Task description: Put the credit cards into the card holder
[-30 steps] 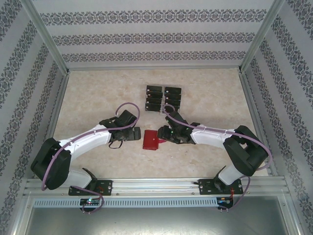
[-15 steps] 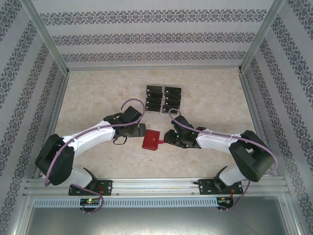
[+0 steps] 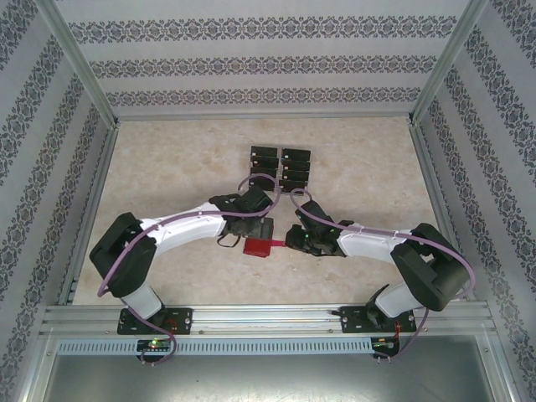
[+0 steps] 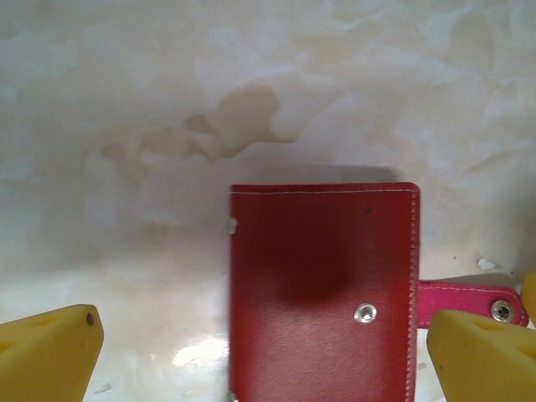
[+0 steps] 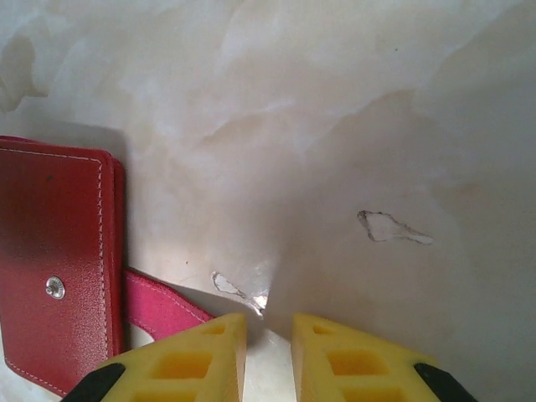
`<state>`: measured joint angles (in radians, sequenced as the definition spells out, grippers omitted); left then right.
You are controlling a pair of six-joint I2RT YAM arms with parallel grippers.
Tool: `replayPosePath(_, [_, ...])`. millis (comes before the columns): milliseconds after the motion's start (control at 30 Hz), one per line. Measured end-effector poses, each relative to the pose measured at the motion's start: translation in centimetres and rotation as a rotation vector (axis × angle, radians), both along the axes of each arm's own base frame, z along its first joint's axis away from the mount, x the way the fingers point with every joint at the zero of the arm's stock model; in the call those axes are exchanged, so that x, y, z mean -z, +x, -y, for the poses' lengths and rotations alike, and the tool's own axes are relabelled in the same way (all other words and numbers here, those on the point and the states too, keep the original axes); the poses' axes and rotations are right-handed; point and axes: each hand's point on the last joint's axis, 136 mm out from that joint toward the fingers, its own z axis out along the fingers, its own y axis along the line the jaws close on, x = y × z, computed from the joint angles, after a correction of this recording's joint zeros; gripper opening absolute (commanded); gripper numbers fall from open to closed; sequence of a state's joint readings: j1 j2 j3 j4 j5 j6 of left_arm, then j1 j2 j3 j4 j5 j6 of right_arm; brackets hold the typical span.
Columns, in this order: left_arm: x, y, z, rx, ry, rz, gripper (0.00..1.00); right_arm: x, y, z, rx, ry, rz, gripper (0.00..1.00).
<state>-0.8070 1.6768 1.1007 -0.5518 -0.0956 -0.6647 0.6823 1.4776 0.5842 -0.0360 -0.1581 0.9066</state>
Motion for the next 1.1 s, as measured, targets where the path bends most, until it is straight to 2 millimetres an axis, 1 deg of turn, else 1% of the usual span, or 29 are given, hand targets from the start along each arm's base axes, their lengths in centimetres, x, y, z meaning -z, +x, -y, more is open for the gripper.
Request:
replayPosePath(133, [0.6, 0.4, 1.5, 0.025, 0.031, 0.0, 1.0, 0.0, 0.1, 0.1, 0.003, 0.011, 0.004, 0.24])
replayPosePath(267, [1.1, 1.2, 2.2, 0.025, 0.068, 0.003, 1.0, 0.1, 0.0, 0.1, 0.002, 0.016, 0.009, 0.24])
replayPosePath(400, [1.7, 1.8, 2.1, 0.015, 0.106, 0.008, 1.0, 0.0, 0.1, 0.1, 0.003, 0.025, 0.01, 0.24])
replayPosePath(800, [3.4, 1.6, 1.6, 0.014, 0.154, -0.021, 1.0, 0.0, 0.1, 0.1, 0.003, 0.036, 0.006, 0.23])
replayPosePath(1100, [3.7, 1.6, 2.2, 0.021, 0.124, -0.028, 1.0, 0.0, 0.1, 0.1, 0.005, 0.038, 0.005, 0.23])
